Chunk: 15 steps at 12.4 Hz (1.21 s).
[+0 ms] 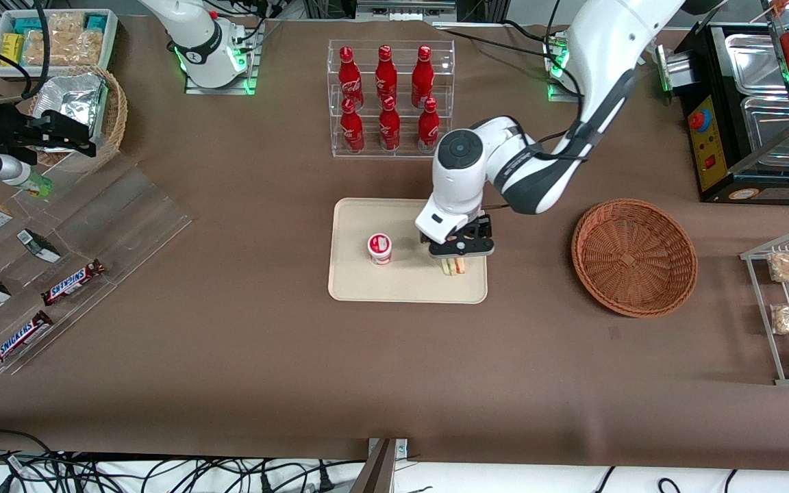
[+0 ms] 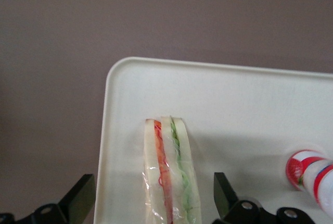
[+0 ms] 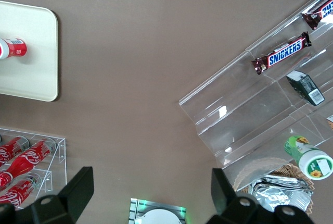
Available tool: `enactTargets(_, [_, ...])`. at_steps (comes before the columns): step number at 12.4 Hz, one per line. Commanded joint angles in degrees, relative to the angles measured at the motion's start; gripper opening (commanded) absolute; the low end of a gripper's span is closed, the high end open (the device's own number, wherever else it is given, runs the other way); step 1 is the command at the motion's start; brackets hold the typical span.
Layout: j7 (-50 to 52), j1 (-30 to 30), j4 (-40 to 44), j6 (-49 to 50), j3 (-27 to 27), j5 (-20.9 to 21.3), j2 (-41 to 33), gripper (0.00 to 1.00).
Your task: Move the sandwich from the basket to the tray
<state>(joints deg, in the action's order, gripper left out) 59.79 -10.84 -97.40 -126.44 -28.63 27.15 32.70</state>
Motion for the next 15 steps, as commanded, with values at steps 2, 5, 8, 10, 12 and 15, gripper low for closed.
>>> enactTargets(2, [0.0, 3.9, 5.2, 10.3, -0.9, -4.8, -5.7, 1.0])
enactTargets(5, [0.0, 6.3, 12.2, 18.9, -0.9, -4.9, -5.9, 1.0])
enactTargets(8, [-0.1, 9.0, 16.8, 24.3, -1.2, -6.6, -6.2, 1.0])
enactTargets(10, [-2.8, 11.2, 16.8, 25.7, -1.2, -9.0, -8.5, 1.0])
enactTargets(12, [-11.4, 14.8, 16.8, 29.5, -1.1, -13.7, -11.1, 1.0])
enactTargets(15, [-22.4, 20.3, 15.9, 33.2, -0.6, -19.0, -15.5, 1.0])
